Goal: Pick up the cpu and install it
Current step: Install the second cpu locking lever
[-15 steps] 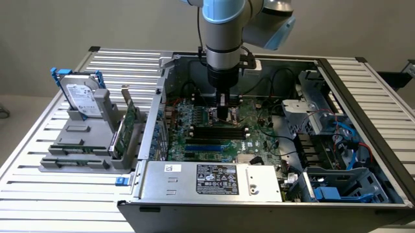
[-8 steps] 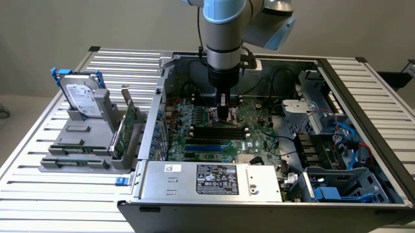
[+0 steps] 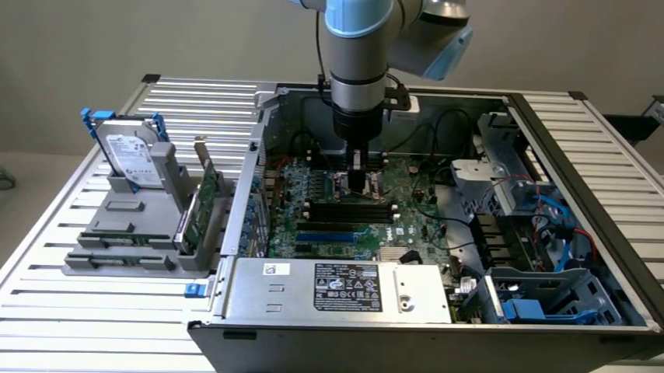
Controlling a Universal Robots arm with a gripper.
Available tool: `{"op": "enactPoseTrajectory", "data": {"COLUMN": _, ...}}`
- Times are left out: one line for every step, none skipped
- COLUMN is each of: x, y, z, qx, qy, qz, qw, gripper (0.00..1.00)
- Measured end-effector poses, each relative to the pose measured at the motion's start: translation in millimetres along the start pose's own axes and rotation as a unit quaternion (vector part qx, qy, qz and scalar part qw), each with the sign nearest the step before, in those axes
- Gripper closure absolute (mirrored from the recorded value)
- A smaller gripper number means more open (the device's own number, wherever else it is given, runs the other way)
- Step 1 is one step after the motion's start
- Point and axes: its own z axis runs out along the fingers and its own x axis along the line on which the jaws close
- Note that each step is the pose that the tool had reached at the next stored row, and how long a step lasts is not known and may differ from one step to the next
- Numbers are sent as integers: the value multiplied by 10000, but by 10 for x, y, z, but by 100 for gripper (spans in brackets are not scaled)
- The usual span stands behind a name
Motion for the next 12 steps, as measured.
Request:
{"op": "enactPoseTrajectory", "data": {"x": 1, "y": 1, "z": -3, "qx": 0, "qy": 0, "qz": 4, "qw": 10000, "gripper": 37}}
{"op": "enactPoseTrajectory", "data": {"x": 1, "y": 1, "z": -7, "qx": 0, "qy": 0, "qz": 8, "qw": 10000, "gripper": 37}}
{"op": "enactPoseTrajectory", "data": {"x": 0, "y": 1, "z": -12, "qx": 0, "qy": -1, "qz": 12, "qw": 10000, "gripper": 37}}
{"op": "enactPoseTrajectory", "data": {"x": 0, "y": 1, "z": -18, "qx": 0, "qy": -2, "qz": 15, "qw": 10000, "gripper": 37}}
{"op": "enactPoseTrajectory", "data": {"x": 1, "y": 2, "z": -23, "qx": 0, "qy": -1, "qz": 19, "qw": 10000, "gripper": 37}}
{"op": "enactPoseTrajectory", "data": {"x": 1, "y": 3, "z": -28, "qx": -1, "qy": -2, "qz": 21, "qw": 10000, "gripper": 37}}
{"op": "enactPoseTrajectory", "data": {"x": 1, "y": 3, "z": -30, "qx": -1, "qy": -1, "qz": 22, "qw": 10000, "gripper": 37}}
{"op": "enactPoseTrajectory", "data": {"x": 1, "y": 3, "z": -34, "qx": -1, "qy": -5, "qz": 24, "qw": 10000, "gripper": 37}}
{"op": "enactPoseTrajectory", "data": {"x": 1, "y": 3, "z": -34, "qx": 1, "qy": -20, "qz": 23, "qw": 10000, "gripper": 37}}
{"op": "enactPoseTrajectory", "data": {"x": 1, "y": 3, "z": -34, "qx": 3, "qy": -31, "qz": 22, "qw": 10000, "gripper": 37}}
{"op": "enactPoseTrajectory", "data": {"x": 1, "y": 3, "z": -34, "qx": 8, "qy": -45, "qz": 21, "qw": 10000, "gripper": 37}}
{"op": "enactPoseTrajectory", "data": {"x": 1, "y": 3, "z": -34, "qx": 15, "qy": -63, "qz": 20, "qw": 10000, "gripper": 37}}
